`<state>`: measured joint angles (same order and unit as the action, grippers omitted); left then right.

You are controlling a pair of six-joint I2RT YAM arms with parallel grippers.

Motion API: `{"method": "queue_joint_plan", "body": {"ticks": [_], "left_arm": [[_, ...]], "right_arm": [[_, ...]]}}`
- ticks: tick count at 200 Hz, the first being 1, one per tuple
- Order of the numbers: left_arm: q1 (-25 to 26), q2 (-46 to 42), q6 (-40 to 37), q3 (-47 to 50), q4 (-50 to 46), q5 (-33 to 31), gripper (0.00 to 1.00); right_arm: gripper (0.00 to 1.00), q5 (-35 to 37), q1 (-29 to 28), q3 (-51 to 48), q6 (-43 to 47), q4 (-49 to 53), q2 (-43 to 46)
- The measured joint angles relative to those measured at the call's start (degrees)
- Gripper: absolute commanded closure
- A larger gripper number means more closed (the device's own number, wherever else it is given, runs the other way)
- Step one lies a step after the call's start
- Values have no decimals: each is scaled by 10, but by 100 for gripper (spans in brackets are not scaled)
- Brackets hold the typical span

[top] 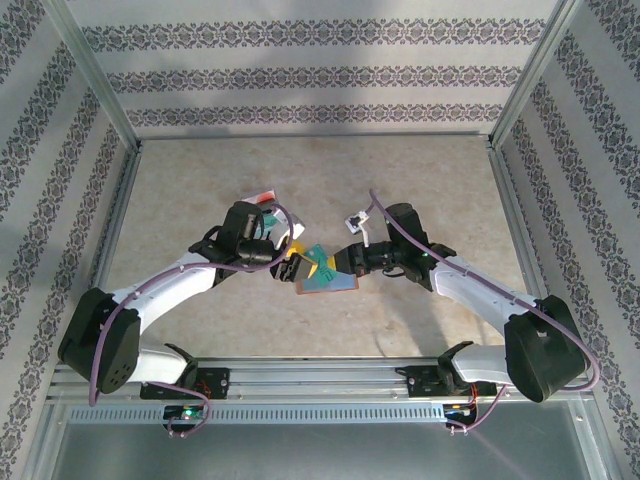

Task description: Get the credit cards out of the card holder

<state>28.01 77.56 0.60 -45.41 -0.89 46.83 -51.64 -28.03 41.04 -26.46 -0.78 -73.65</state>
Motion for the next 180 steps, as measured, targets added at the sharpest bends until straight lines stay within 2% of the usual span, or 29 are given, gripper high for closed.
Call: {"method": "queue_joint_plan", "body": {"ticks": [22,54,76,95,118,125,146,180], "left_arm": [[0,12,-1,-4,1,33,46],[0,31,3,-6,0,68,83],[-1,31,14,-7,1,92,100],[-3,31,25,-6,4,103,100],[-3,21,39,1,22,110,100],[-3,16,44,5,32,109,100],[-3,-12,64,25,71,95,100],[-3,-76,107,66,138,54,100]], "right_arm": [[93,-5,0,6,6,3,0],[92,-7,-2,13,15,8,-2],[88,0,-2,13,21,11,-4],[81,1,0,14,25,12,-4],[52,0,2,16,16,2,-4],[46,-3,2,18,12,-2,-4],[40,-3,7,18,-2,-17,-3],[36,20,21,-16,-36,-70,33]]}}
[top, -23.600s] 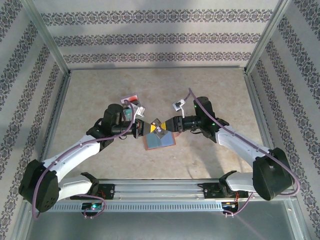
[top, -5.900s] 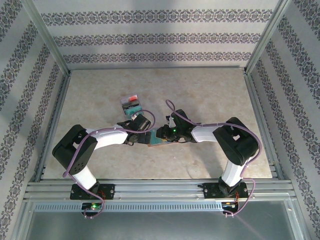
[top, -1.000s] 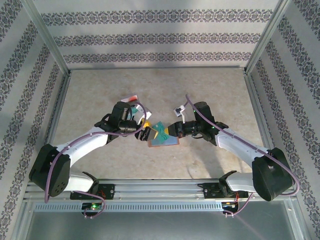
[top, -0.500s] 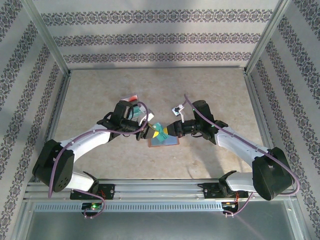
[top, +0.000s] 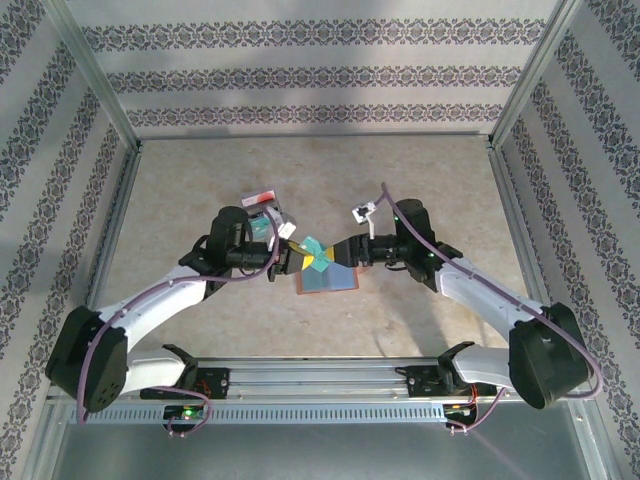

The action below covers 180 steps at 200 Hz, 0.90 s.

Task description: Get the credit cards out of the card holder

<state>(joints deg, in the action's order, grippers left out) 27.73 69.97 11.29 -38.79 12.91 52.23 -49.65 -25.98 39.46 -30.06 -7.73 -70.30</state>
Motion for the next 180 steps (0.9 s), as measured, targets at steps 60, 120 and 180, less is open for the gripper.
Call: {"method": "queue_joint_plan", "body": {"ticks": [60,120,180], "left_arm": [[0,-48,114,62,144,-71,100],[0,-48,196,72,243,-79,100],[0,-48,215,72,262,-77,100]], "right_arm": [[39,52,-10,-75,-71,-129,92],[45,80,-57,-76,-91,-191,68],[61,85,-80,-61,-111,-248,14]]}}
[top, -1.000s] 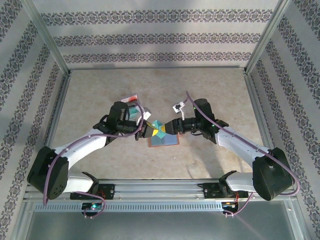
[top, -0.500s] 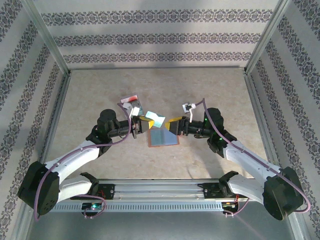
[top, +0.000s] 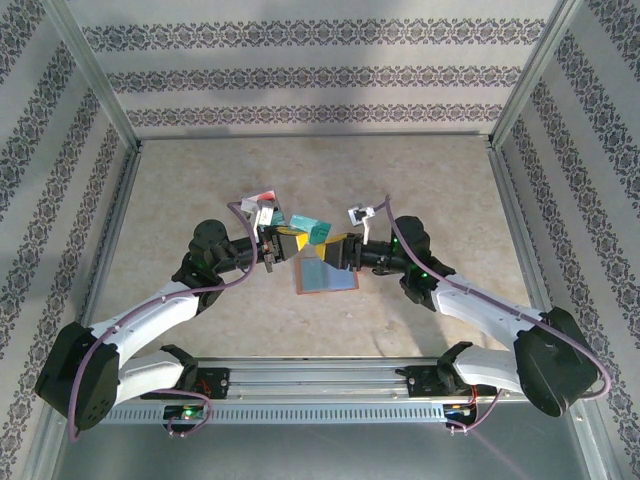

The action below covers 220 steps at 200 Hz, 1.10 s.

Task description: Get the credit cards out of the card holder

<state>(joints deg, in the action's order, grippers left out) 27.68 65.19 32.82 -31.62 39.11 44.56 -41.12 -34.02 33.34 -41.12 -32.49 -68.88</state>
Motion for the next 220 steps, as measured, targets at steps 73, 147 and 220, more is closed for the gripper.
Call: {"method": "queue_joint_plan", "body": {"ticks": [73,147,220], "left_arm": [[0,0,15,1,14,0,97],[-11,-16,-29,-14,-68,8,39],[-27,-38,-354,-292,-533,-16,31]], "right_arm": [[94,-6,0,7,-10,-40,-3],[98,-23,-3,16,19,11,7],[96,-47,-6,68,119,201,25]]}}
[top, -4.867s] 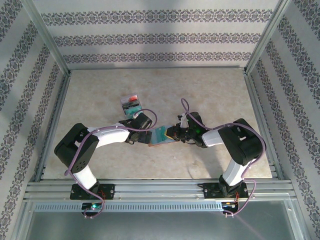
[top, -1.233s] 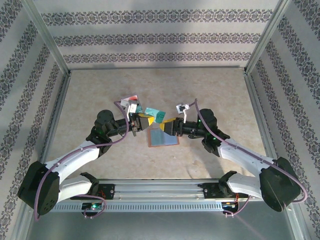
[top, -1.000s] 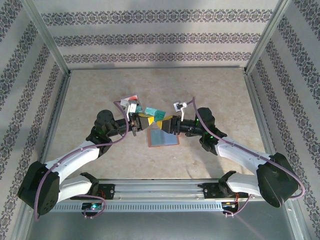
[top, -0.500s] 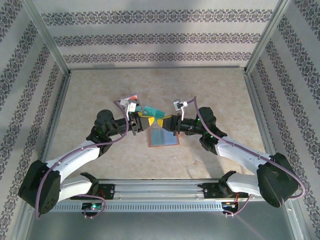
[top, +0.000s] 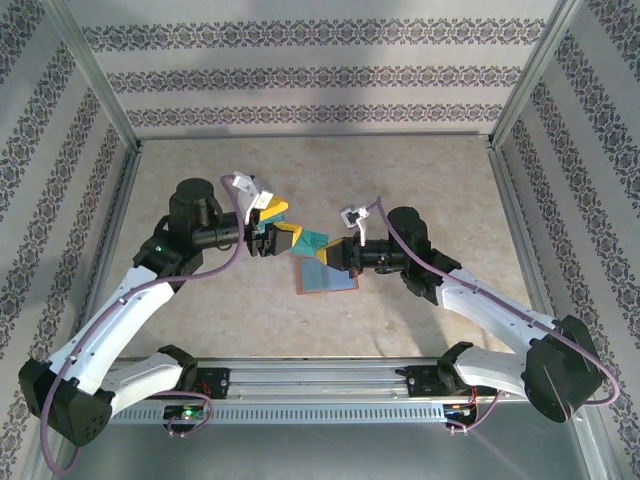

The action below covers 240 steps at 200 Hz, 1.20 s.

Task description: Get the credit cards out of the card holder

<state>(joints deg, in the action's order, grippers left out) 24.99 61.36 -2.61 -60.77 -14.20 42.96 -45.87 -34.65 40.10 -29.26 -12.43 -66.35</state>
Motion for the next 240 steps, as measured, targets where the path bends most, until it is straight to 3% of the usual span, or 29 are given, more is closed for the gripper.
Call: {"method": "queue_joint_plan", "body": {"ticks": [65,149,180,203,219,240], "left_arm": [[0,139,-175,-120,-257,38,50],[0,186,-278,-157,-376,122,58],[0,204,-300,-172,-402,131,72],[0,216,-308,-178,-414,137,88],[0,221,-317,-182,-424,145,100],[1,221,-319,-184,-432,151,100]], "right_arm": [[96,-24,-26,43,57,91,-2],[96,-34,-28,52,79,124,-16],[95,-40,-28,53,83,129,-16],[93,-43,-28,53,86,131,-16],[87,-39,-27,53,87,136,-16],[65,-32,-27,53,92,139,-14]]}}
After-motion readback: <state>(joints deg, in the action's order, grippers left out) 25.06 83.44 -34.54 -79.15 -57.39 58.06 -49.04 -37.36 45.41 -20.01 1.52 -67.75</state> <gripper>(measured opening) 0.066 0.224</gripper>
